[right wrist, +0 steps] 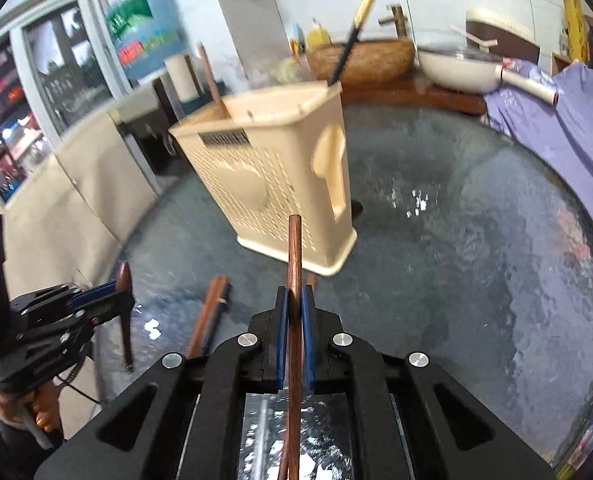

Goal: Organize utensils
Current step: 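Grasp the wooden-handled spoon with the left tool while the right tool grips a wooden chopstick, then lift the spoon and chopstick and carry both over the holder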

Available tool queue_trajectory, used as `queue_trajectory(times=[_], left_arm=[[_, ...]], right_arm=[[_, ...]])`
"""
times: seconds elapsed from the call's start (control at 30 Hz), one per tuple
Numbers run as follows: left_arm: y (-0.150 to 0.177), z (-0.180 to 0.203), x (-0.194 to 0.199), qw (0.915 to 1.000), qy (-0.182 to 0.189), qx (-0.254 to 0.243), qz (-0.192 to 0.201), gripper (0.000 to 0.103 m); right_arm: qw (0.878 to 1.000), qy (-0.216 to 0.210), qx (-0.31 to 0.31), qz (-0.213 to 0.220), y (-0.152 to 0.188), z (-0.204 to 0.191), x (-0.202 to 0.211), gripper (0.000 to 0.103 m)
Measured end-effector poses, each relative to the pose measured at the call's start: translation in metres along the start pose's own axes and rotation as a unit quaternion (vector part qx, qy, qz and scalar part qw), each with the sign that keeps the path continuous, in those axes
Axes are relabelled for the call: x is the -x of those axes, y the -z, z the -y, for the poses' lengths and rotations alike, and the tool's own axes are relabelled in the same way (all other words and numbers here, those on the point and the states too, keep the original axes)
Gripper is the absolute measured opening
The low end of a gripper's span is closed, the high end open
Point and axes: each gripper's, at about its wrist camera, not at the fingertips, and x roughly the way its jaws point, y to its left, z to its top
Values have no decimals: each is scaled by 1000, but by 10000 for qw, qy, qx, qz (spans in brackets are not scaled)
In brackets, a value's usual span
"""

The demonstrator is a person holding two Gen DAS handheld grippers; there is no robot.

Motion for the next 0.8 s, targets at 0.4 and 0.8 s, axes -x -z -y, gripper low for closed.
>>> queue_trajectory(times=[0.4, 0.8], left_arm=[[-13, -7, 38, 9989, -8, 33, 474, 16], [-25, -6, 48, 9977, 43, -38, 679, 16]], right_arm=[[9972, -337, 267, 616, -3, -9, 67, 7], [9933, -473, 438, 959, -12, -16, 94, 7]])
